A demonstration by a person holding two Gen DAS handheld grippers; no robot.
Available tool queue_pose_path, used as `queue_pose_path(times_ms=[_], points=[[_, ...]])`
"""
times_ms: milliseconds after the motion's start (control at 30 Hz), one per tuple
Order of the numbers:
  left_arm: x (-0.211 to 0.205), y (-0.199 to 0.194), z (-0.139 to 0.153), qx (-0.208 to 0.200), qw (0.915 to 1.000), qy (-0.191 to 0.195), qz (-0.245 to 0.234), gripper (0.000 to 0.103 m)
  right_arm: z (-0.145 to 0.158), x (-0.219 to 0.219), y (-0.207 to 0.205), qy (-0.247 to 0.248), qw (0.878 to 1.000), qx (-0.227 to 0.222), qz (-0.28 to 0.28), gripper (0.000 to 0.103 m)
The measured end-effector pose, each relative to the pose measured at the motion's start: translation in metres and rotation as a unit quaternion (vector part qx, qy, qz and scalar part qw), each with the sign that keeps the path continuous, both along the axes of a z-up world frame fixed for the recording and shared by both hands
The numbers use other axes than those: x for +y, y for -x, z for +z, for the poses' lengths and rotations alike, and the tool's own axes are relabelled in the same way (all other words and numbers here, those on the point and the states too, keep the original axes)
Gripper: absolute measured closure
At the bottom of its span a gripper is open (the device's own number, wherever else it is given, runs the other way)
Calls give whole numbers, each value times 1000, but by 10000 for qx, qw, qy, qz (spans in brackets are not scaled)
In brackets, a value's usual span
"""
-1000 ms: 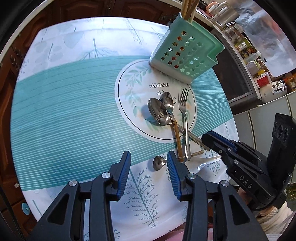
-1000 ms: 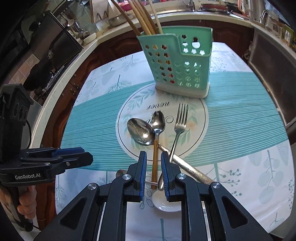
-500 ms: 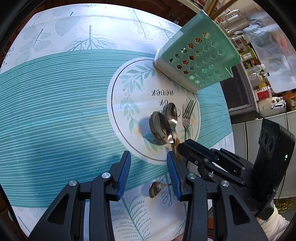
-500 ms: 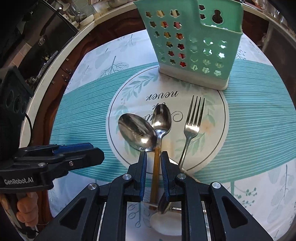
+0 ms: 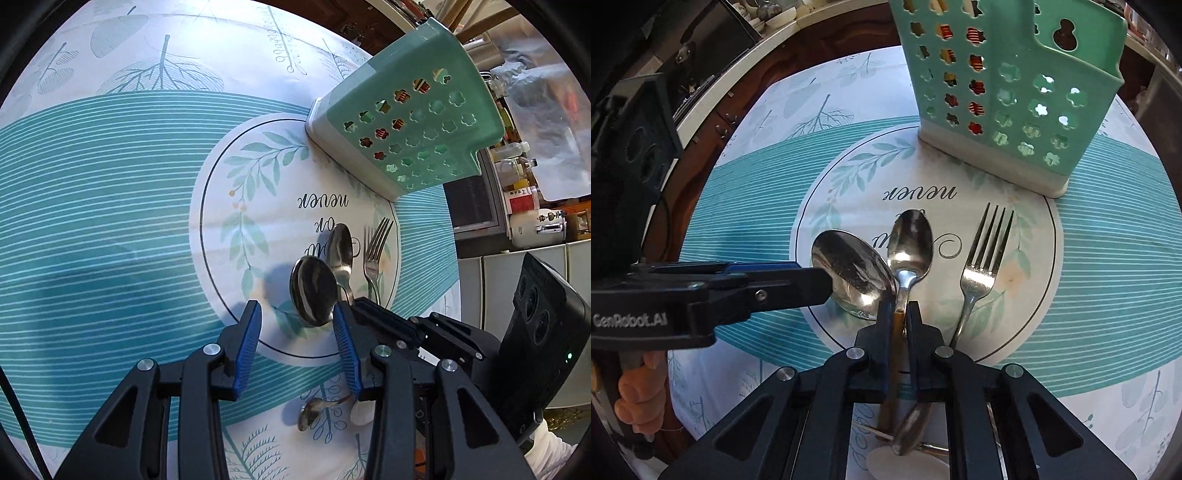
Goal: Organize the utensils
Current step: 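Lower the right tool onto the gold-handled spoon while the left tool approaches the small spoon, then grasp a metal spoon with the left tool while the right tool lifts the gold-handled spoon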
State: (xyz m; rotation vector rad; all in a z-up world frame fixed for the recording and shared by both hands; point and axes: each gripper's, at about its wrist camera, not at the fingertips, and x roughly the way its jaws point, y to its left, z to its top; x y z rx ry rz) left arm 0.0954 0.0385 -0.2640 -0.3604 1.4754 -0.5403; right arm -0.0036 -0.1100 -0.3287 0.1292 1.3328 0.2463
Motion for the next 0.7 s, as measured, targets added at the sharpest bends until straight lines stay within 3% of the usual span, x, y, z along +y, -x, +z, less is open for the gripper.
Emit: queue_pose_path(times_ms=[200, 533, 633, 700], points=[[-6, -5, -5, -43, 9999, 121, 20, 65, 8, -23, 5, -507, 9980, -63, -368, 97], [-26, -6, -4, -376, 9988, 158, -272, 65, 34, -70, -1, -1371, 9835, -305, -1141, 97], [-28, -5, -7, -454, 9985, -27, -313, 93, 39, -76, -4, -1416, 9819, -386, -1198, 97], [-28, -4, -8, -468, 9984, -33, -323, 97, 42, -81, 1, -1428, 9813, -406, -1226, 97]])
